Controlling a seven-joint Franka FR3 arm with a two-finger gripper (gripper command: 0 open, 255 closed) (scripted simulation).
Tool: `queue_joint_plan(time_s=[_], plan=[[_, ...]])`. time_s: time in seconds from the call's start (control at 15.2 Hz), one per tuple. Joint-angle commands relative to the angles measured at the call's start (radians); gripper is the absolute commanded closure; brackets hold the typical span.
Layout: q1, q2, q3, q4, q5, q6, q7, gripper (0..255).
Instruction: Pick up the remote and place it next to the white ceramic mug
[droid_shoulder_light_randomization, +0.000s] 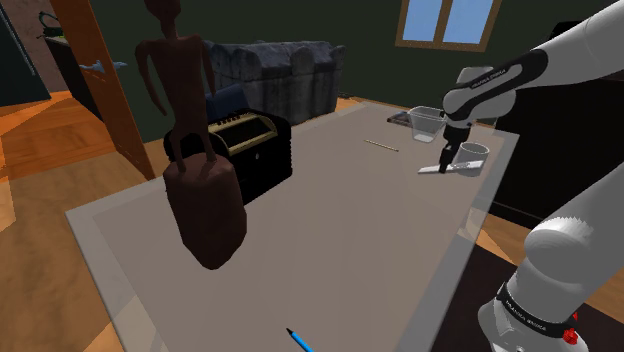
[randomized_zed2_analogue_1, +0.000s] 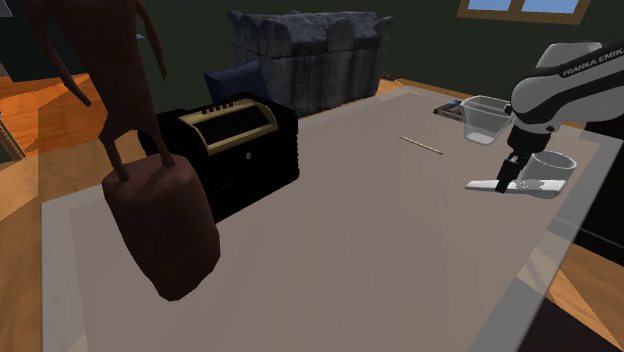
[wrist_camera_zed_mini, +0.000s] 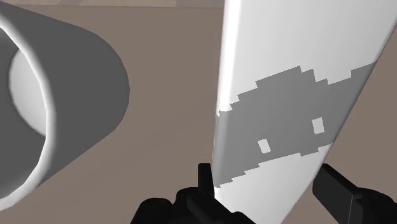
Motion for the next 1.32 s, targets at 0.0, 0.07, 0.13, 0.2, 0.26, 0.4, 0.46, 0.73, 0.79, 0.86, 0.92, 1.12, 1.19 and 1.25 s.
queue_joint_plan(time_s=[0.0,0.07,0.13,0.2,0.26,0.4,0.46,0.73,0.79,0.86,0.92,1.12,1.19,1.25], plan=[[0.001,0.014,-0.003,-0.013,0.003,0.028,-0.003,255],[0.001,0.023,-0.005,-0.020,0.005,0.043,-0.005,255],[0.002,0.032,-0.006,-0.026,0.008,0.058,-0.007,255],[0.002,0.041,-0.008,-0.032,0.010,0.073,-0.009,255],[0.003,0.051,-0.010,-0.038,0.013,0.088,-0.011,255],[0.004,0.067,-0.012,-0.047,0.018,0.112,-0.015,255],[0.004,0.067,-0.012,-0.047,0.018,0.112,-0.015,255],[0.004,0.067,-0.012,-0.047,0.018,0.112,-0.015,255],[0.004,0.067,-0.012,-0.047,0.018,0.112,-0.015,255],[0.004,0.067,-0.012,-0.047,0.018,0.112,-0.015,255],[0.004,0.067,-0.012,-0.047,0.018,0.112,-0.015,0],[0.004,0.067,-0.012,-0.047,0.018,0.112,-0.015,0],[0.004,0.067,-0.012,-0.047,0.018,0.112,-0.015,0],[0.004,0.067,-0.012,-0.047,0.018,0.112,-0.015,0]])
